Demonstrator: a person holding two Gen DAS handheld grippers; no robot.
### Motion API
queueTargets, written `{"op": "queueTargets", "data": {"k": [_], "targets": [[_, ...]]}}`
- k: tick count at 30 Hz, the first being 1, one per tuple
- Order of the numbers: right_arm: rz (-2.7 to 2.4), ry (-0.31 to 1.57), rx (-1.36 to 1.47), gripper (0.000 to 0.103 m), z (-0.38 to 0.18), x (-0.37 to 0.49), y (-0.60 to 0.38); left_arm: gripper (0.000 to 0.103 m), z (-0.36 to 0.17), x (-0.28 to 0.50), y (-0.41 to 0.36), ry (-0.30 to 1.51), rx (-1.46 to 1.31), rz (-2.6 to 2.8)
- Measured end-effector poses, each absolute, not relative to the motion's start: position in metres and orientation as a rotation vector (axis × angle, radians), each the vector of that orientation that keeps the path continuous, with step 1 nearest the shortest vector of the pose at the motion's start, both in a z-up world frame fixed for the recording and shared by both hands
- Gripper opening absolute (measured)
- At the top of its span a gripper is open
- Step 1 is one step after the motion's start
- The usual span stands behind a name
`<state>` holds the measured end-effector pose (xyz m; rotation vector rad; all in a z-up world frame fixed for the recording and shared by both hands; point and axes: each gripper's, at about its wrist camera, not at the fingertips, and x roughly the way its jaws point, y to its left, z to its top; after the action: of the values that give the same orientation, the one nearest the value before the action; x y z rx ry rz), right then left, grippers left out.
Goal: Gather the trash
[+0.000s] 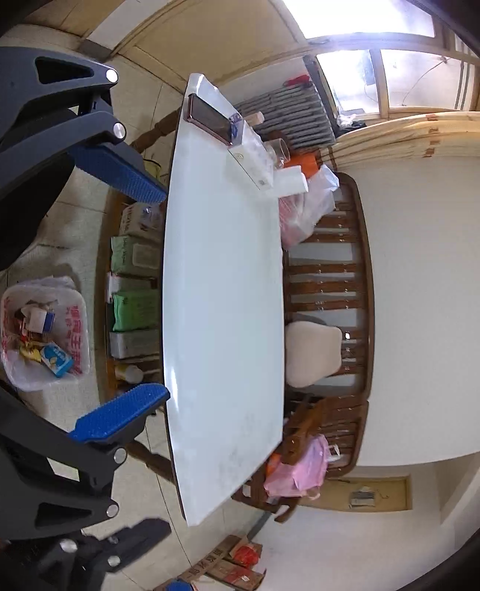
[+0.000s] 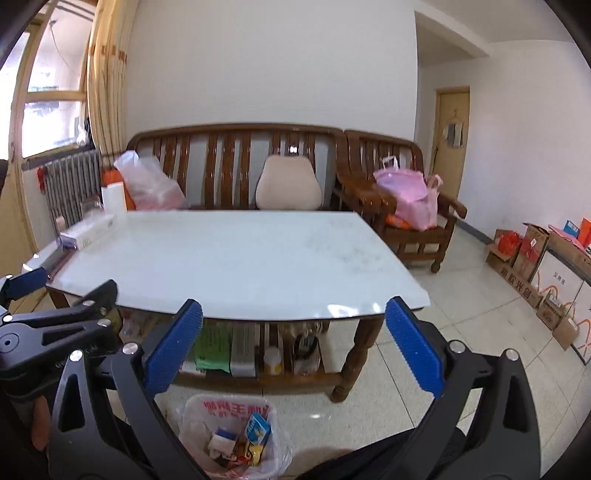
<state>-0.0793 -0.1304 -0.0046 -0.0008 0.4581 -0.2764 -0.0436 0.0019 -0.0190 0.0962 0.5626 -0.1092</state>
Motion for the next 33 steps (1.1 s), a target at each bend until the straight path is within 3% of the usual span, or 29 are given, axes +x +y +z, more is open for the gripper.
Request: {"op": "queueTargets", "data": {"k": [33], "targets": [[-0.296,0.39,-0.005,0.097,0.02,-0.099,-0.119,0.096,0.01,-0.066,0.014,0.49,0.05,-0.069]]}}
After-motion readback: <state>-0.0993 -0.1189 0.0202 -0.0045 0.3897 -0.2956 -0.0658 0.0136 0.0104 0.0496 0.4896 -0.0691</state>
